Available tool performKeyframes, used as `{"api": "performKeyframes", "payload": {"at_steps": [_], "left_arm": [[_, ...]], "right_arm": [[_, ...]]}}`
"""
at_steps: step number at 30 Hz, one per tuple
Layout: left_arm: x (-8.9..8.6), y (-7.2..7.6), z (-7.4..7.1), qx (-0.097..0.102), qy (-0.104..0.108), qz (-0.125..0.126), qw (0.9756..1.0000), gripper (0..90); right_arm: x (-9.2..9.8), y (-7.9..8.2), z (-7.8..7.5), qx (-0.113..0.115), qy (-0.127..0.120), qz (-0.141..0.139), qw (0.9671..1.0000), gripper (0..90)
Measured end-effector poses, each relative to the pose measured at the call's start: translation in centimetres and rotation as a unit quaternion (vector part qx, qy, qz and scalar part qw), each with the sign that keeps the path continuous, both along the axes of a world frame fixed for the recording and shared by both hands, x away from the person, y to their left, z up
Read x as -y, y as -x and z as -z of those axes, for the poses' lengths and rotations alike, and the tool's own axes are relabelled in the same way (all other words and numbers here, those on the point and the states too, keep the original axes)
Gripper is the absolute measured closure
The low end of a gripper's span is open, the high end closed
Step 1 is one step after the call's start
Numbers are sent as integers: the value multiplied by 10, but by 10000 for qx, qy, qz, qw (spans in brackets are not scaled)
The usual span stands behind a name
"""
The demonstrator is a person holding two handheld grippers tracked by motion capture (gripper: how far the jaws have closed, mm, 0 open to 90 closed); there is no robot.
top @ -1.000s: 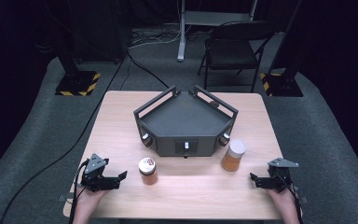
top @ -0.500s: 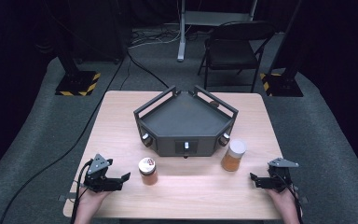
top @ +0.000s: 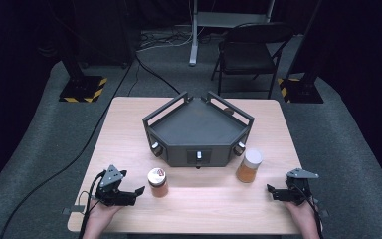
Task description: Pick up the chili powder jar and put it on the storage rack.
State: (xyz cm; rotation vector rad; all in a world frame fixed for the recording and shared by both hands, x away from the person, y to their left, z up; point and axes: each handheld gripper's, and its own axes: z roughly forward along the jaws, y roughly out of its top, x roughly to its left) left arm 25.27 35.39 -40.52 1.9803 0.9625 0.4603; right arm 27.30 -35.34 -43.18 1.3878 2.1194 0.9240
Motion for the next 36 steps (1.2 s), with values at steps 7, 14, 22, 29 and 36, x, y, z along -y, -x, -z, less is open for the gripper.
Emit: {"api": "performKeyframes", "payload": {"at_steps": [7, 14, 22, 29, 36], "left_arm": [[4, -4, 2, -39, 85, 200, 9998, 73], [8, -5, 2, -35, 84, 308, 9995, 73], [16, -6, 3, 14, 50, 438, 9990, 73], [26, -4, 3, 112, -37, 479, 9988, 74], [38, -5, 7, 66, -102, 431, 9990, 74]], "right_arm": [[0, 0, 0, 0, 0, 1, 10000, 45], [0, 0, 0, 0, 0, 0, 10000, 45], [0, 0, 0, 0, 1, -3, 10000, 44], [0, 0, 0, 0, 0, -2, 10000, 44], [0, 0, 0, 0, 1, -3, 10000, 44]]}}
